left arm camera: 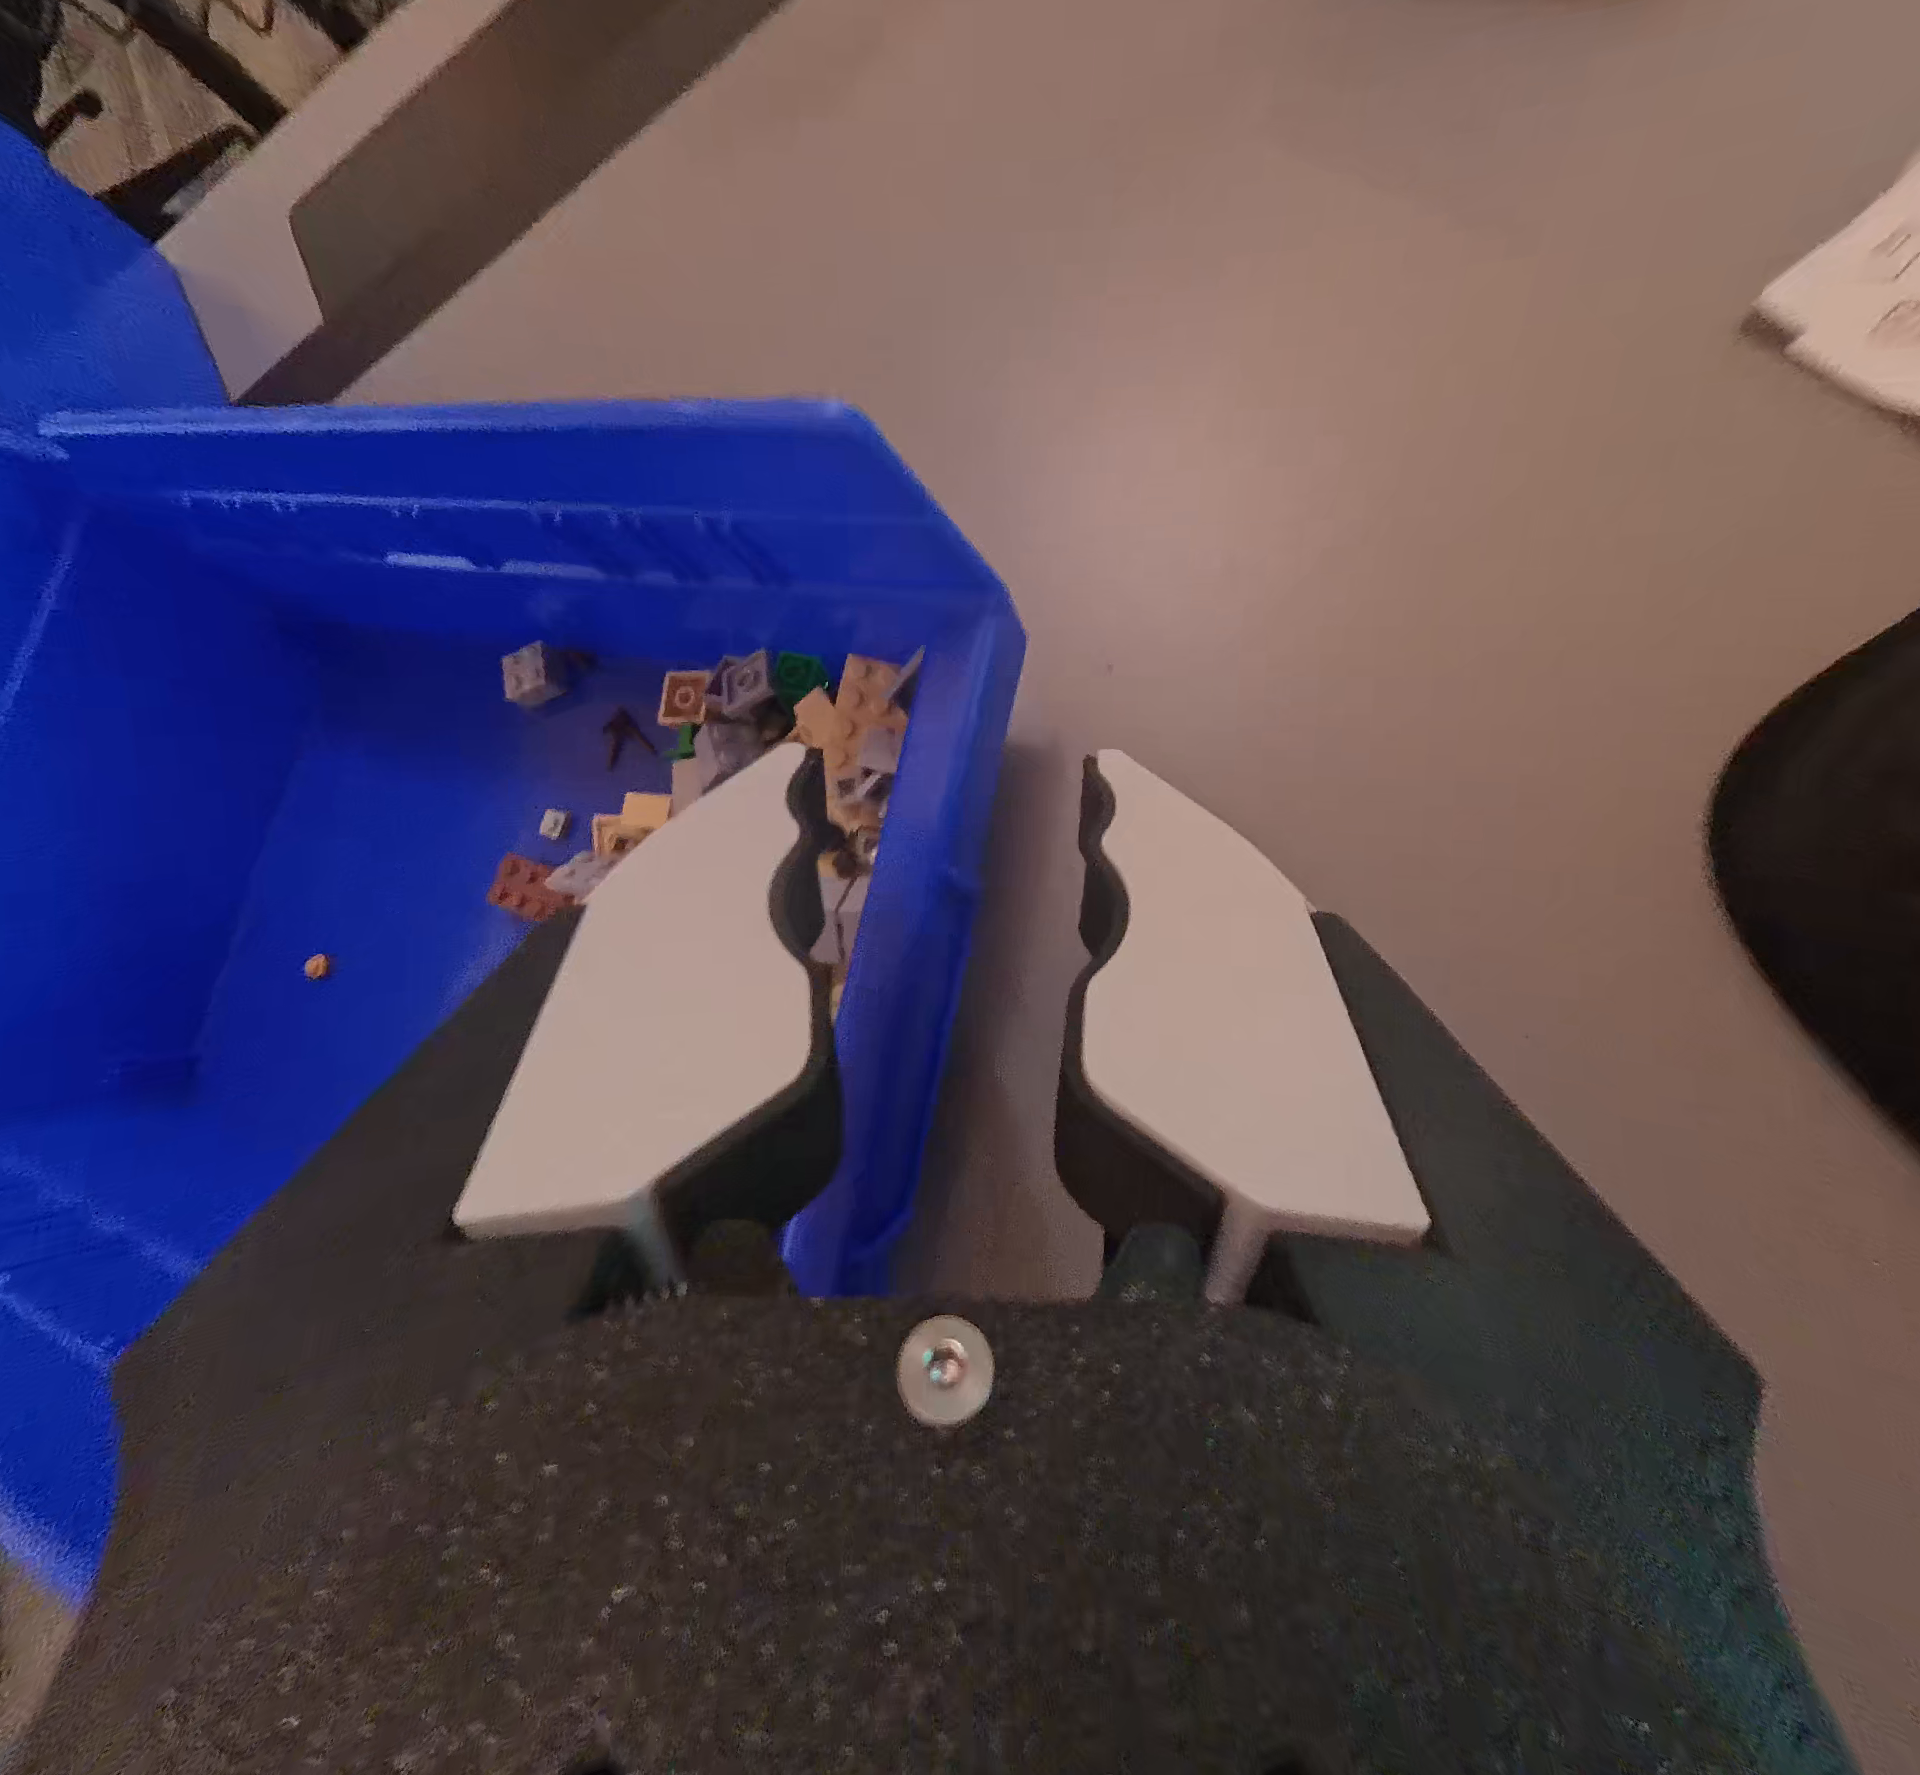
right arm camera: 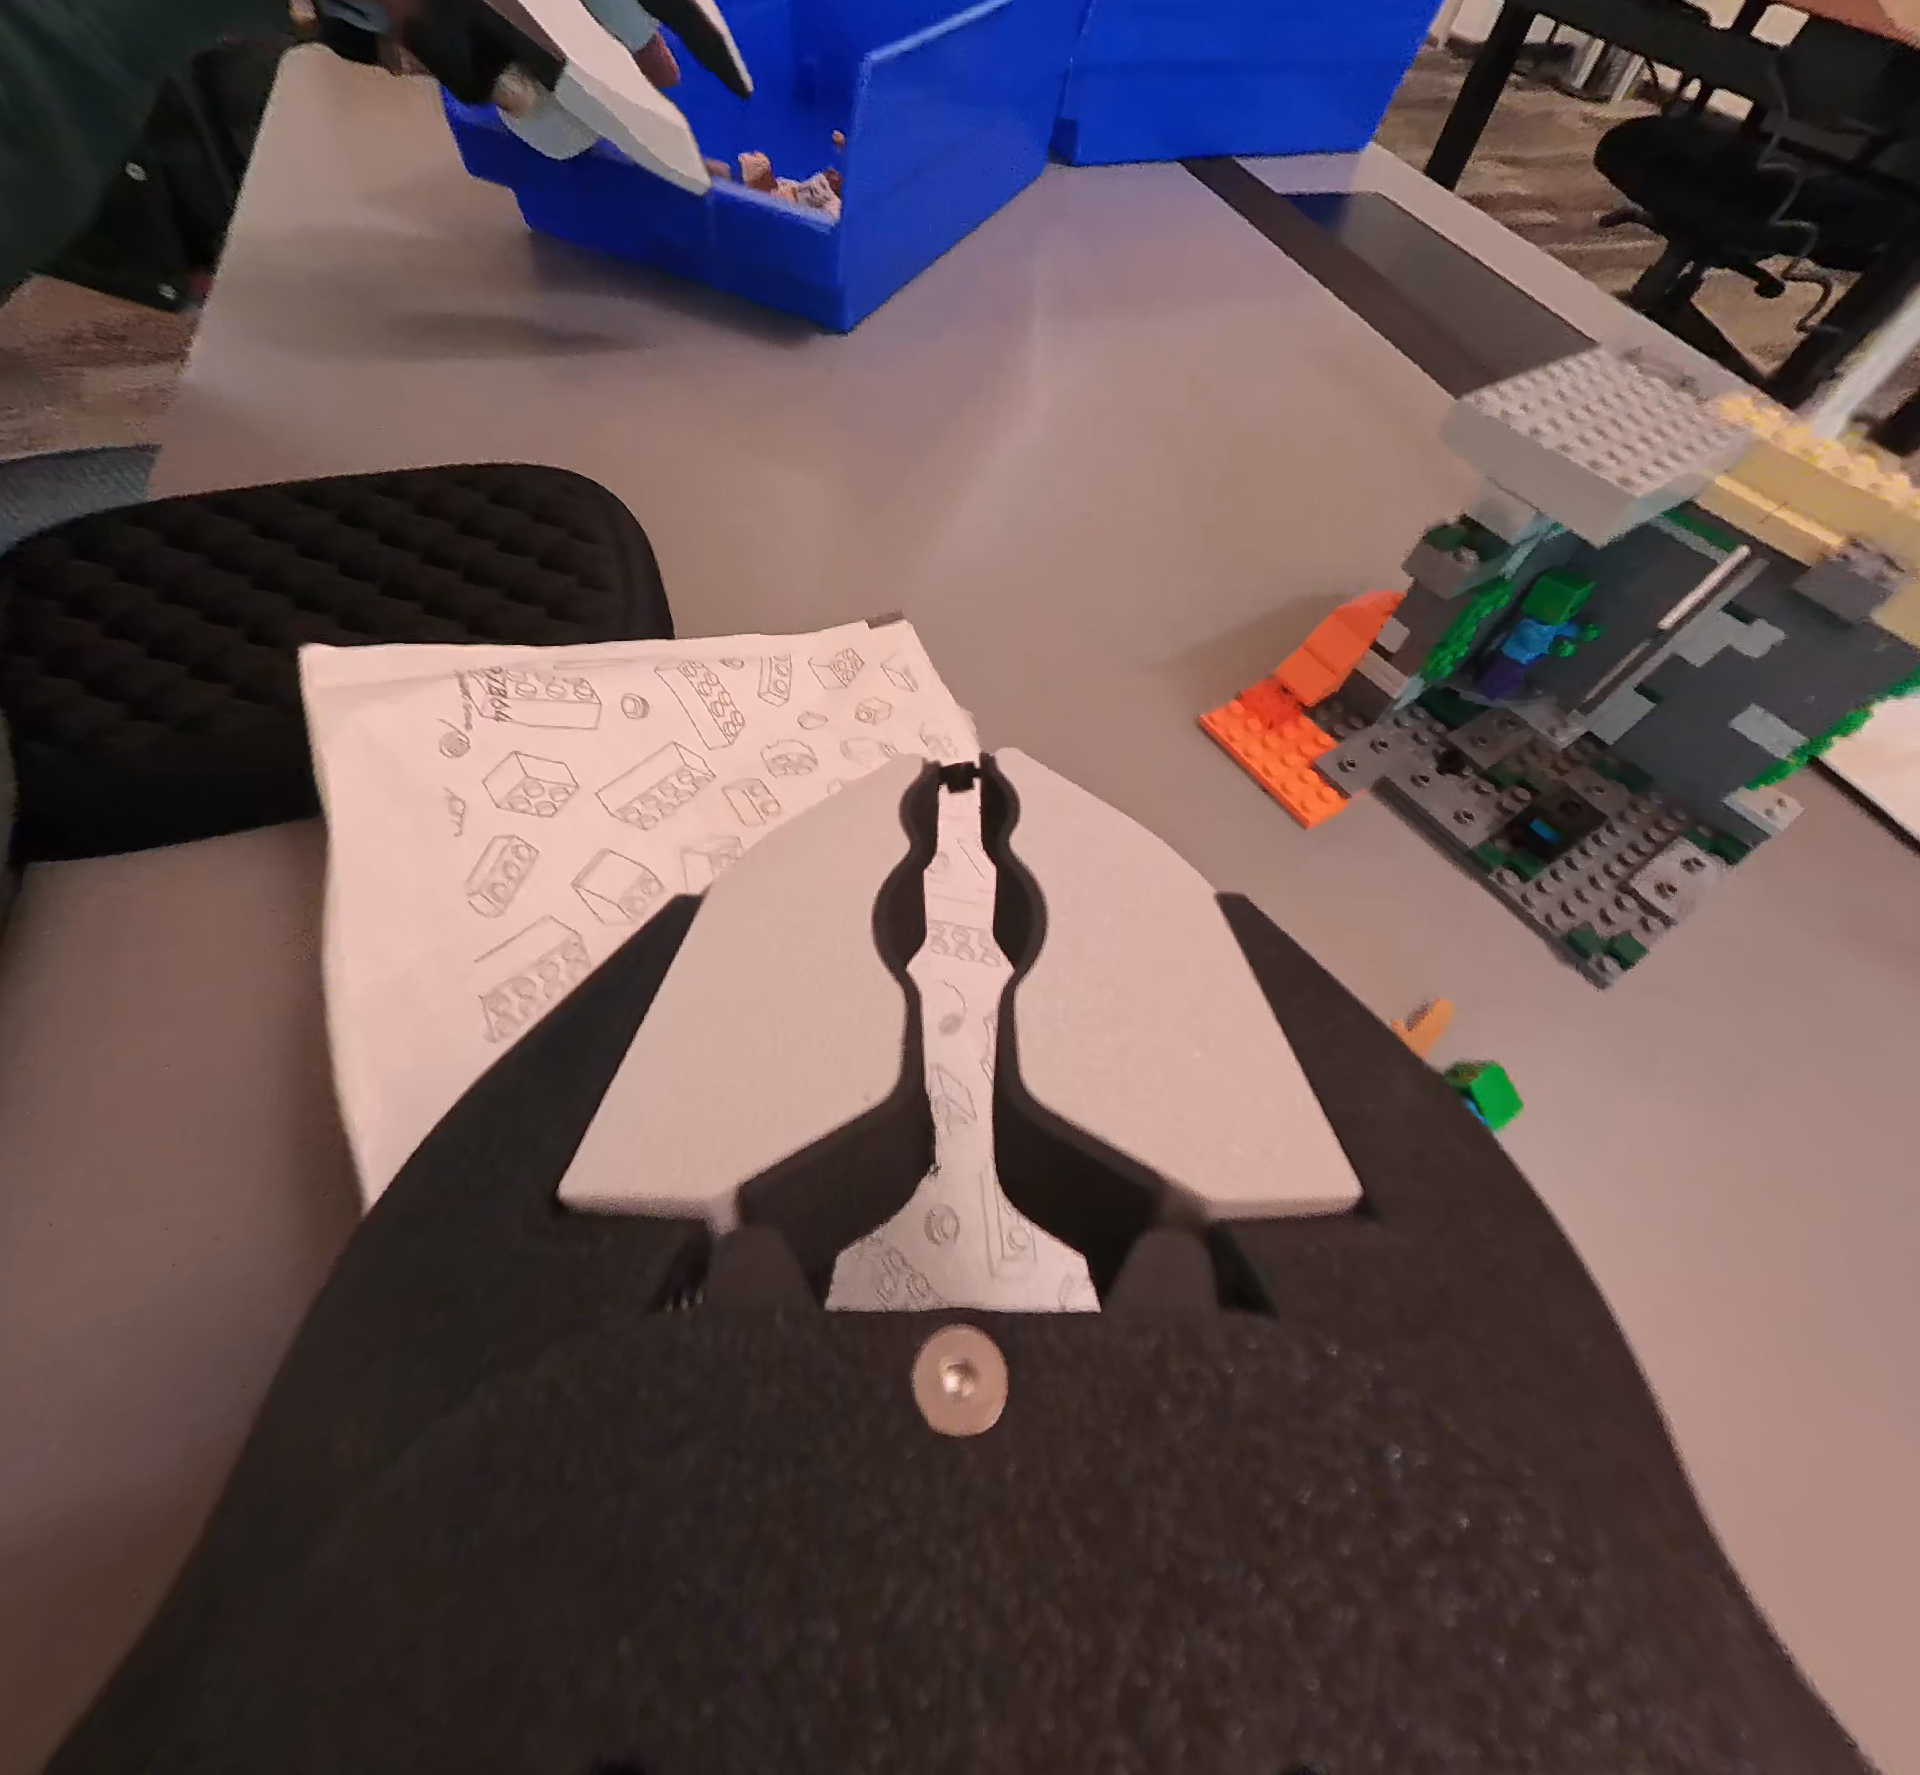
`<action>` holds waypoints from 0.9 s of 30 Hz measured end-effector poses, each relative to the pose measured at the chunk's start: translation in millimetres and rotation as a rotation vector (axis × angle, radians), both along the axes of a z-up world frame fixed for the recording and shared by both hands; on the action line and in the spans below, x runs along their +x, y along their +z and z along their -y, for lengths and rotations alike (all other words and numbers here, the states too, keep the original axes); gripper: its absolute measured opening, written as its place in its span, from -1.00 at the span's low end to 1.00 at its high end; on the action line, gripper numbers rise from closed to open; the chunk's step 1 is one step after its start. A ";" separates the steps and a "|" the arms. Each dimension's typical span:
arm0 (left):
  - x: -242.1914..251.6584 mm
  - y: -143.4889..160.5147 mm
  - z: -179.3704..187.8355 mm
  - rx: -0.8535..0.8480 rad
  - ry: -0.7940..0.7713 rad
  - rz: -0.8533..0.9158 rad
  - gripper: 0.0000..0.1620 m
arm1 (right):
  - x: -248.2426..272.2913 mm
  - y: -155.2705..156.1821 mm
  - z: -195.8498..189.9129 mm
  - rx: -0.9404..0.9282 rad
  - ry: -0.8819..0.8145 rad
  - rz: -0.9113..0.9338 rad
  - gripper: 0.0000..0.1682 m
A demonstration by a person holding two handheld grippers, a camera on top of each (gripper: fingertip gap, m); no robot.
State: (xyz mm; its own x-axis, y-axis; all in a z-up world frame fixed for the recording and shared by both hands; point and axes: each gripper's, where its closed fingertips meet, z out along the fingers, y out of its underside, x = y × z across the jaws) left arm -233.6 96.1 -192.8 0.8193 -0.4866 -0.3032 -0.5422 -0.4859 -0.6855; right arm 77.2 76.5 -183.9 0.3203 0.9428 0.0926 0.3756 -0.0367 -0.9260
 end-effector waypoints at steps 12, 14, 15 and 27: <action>137.5 16.5 23.0 0.218 -0.386 0.159 -0.58 | -75.7 33.1 17.4 -0.337 0.134 -0.183 -0.92; 165.3 17.5 27.8 0.242 -0.452 0.189 -0.58 | -81.1 33.5 14.5 -0.435 0.131 -0.232 -0.92; 176.8 18.3 28.9 0.264 -0.479 0.188 -0.58 | -82.1 33.4 12.9 -0.477 0.127 -0.255 -0.91; 247.2 30.2 29.6 0.472 -0.641 0.066 -0.80 | -79.8 25.5 18.3 -0.593 0.140 -0.287 -0.92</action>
State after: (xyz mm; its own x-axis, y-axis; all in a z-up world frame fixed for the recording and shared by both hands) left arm 13.7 66.5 -162.6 0.4473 -0.7014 -0.5550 -0.5685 0.2561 -0.7818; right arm -2.6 58.2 -158.3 0.1264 0.8420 -0.5245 0.1560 -0.5391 -0.8277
